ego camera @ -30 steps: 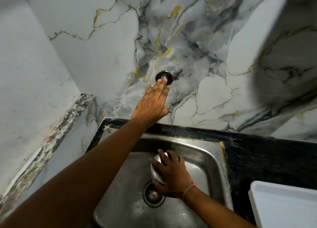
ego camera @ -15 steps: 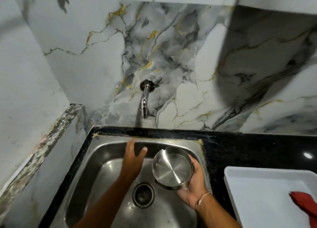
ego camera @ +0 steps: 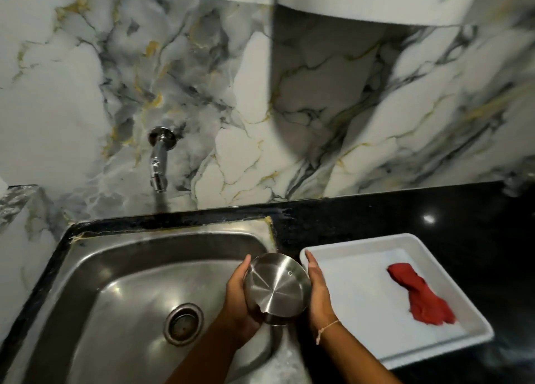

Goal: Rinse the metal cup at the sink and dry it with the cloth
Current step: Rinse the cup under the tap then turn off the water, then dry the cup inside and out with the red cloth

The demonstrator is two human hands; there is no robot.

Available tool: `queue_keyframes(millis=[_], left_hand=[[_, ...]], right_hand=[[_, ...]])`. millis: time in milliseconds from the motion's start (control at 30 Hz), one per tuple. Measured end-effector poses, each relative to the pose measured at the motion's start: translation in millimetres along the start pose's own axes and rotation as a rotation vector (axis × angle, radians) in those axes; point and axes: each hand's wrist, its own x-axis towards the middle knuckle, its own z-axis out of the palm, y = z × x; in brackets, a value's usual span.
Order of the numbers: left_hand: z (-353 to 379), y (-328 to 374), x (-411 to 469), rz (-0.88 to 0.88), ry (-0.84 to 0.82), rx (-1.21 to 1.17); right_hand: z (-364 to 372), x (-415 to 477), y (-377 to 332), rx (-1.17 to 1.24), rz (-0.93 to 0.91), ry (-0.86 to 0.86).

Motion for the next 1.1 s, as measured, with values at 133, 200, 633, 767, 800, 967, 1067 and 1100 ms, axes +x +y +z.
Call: queue_keyframes(millis=[133,200,633,767,800,967,1067,1100], left_hand=[[21.8,-32.5,18.0,-0.063,-0.018,-0.043],[32.5,-48.6,28.4,-0.090,-0.022,-0.045],[59.5,-102.1,66.0,-0.236,-0.163,-0.195],[63.5,-108.4,64.6,-0.227,-0.118,-0.195],[64.5,-109.6,63.5,-0.230,-0.115,-0.204],[68.7,-110.0,60.7,-0.222,-0.071,-0.138],[69.3,-106.6,63.4,-0.203,-0.022,-0.046],[70.2,-105.0,64.3,-0.198,-0.014,-0.027]], right_hand=[[-51.3,14.9,-2.2,-0.443,-0.218,0.061],[-79.3,25.1,-2.7,-0.577,-0.268,0.069],[-300.2,139.7,-18.9,-1.623,0.001,0.108],[-308.9,156.0,-15.1,-1.562,-0.059,0.091],[-306.5,157.1,-17.2,-1.509,-0.068,0.115],[-269.0,130.1,-51.1,-0.709,-0.104,0.220],[-233.5,79.7,-76.6,-0.337,-0.138,-0.165],[-220.0,60.4,-82.7,-0.310,-0.152,-0.311]])
